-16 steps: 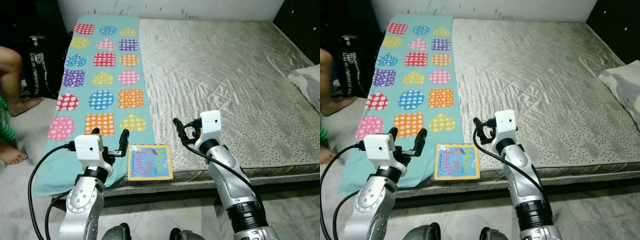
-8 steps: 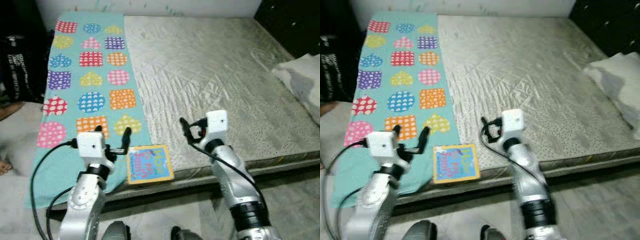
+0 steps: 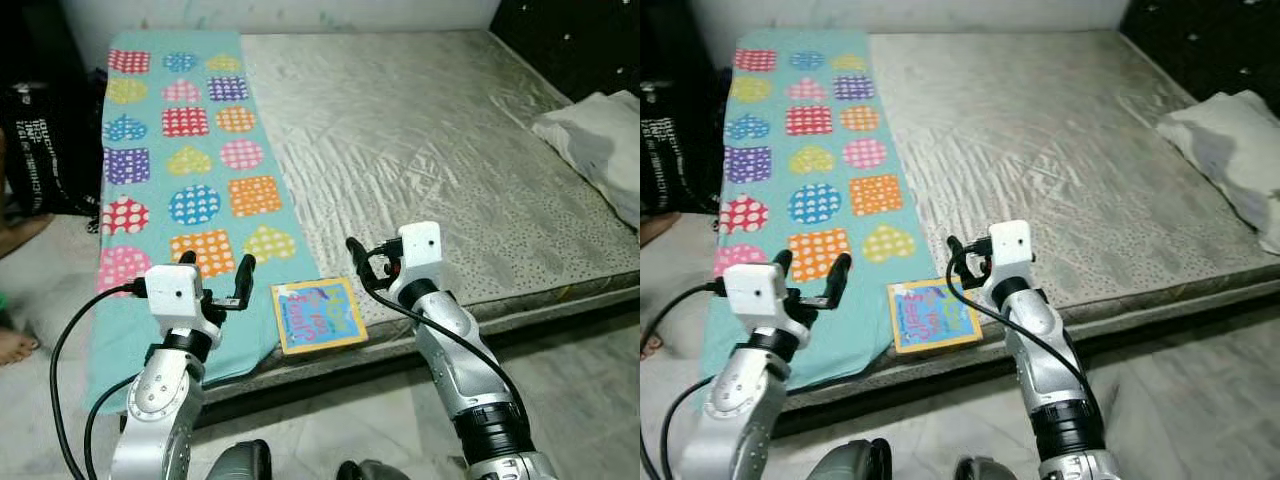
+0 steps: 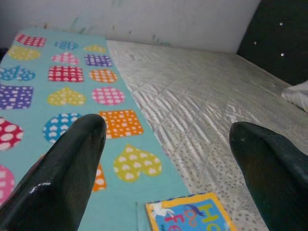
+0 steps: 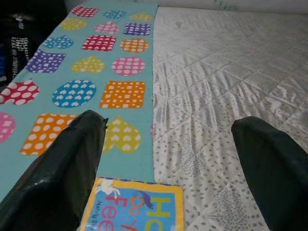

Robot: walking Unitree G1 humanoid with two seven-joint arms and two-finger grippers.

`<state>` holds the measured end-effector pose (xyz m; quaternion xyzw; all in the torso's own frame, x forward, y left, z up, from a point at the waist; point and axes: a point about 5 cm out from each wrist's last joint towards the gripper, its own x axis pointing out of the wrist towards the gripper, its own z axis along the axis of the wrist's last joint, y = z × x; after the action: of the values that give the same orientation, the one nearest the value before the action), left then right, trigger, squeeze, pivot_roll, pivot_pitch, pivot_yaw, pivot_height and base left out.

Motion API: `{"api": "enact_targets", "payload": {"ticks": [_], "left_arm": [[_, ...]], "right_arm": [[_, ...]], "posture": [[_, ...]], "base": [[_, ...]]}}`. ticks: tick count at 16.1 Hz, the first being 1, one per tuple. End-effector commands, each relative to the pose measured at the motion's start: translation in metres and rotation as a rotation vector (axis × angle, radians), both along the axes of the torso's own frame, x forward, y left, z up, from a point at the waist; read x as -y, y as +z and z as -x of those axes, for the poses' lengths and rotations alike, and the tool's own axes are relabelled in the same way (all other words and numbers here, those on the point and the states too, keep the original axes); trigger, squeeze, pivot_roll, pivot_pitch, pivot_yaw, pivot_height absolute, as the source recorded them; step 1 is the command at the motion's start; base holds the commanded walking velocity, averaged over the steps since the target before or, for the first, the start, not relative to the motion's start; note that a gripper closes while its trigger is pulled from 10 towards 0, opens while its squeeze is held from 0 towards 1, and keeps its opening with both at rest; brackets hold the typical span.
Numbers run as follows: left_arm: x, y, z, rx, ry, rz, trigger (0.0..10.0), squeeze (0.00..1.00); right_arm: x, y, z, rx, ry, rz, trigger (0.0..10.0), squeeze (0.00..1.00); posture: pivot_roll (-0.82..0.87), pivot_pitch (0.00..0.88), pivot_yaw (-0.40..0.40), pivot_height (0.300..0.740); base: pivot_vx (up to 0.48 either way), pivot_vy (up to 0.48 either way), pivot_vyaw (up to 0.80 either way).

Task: Clean up the room

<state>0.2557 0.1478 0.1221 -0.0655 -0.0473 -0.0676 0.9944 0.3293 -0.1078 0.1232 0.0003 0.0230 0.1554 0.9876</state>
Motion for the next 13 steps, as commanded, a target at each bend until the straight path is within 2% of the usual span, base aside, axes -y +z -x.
{"api": "enact_targets", "payload": {"ticks": [1,13], "left_arm": [[0.0046,0.0011,0.0037,0.011,-0.03,0.012,10.0,0.0],[0.0036,0.001,0.0035,0.012,-0.042,0.005,10.0,0.0]], "right_arm": [[0.0046,-0.0005,-0.0004,0.0,-0.007,0.012,10.0,0.0],[0.0056,-0.0017,-0.0008,-0.002,-0.022,0.004,10.0,0.0]], "posture": [[0.1,0.174,-0.071,0.74],[0.1,0.171,-0.064,0.74]], "base": [[0.0,0.0,0.0],[0.0,0.0,0.0]]}}
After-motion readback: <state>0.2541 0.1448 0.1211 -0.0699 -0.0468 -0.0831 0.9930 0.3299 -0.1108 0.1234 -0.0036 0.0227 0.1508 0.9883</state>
